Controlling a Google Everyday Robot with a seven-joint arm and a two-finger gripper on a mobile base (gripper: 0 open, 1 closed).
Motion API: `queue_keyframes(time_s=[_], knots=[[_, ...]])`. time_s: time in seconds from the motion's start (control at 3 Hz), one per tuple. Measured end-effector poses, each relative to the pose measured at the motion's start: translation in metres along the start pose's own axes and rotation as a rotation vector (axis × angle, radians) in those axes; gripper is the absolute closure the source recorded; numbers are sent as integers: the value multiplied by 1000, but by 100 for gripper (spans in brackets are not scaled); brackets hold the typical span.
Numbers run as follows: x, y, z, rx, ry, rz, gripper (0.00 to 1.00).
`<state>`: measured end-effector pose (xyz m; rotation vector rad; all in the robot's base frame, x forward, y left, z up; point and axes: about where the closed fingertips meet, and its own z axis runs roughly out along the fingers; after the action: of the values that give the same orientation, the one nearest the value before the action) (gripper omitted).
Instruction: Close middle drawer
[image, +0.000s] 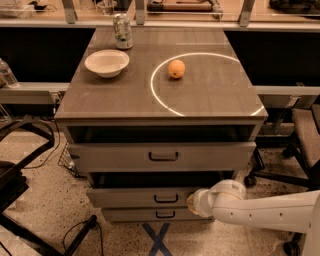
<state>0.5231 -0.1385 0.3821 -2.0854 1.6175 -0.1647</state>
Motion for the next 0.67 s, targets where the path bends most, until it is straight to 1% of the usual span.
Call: queue_keyframes(time_s=[0.67], knots=[[6, -20, 19, 22, -26, -23, 100]])
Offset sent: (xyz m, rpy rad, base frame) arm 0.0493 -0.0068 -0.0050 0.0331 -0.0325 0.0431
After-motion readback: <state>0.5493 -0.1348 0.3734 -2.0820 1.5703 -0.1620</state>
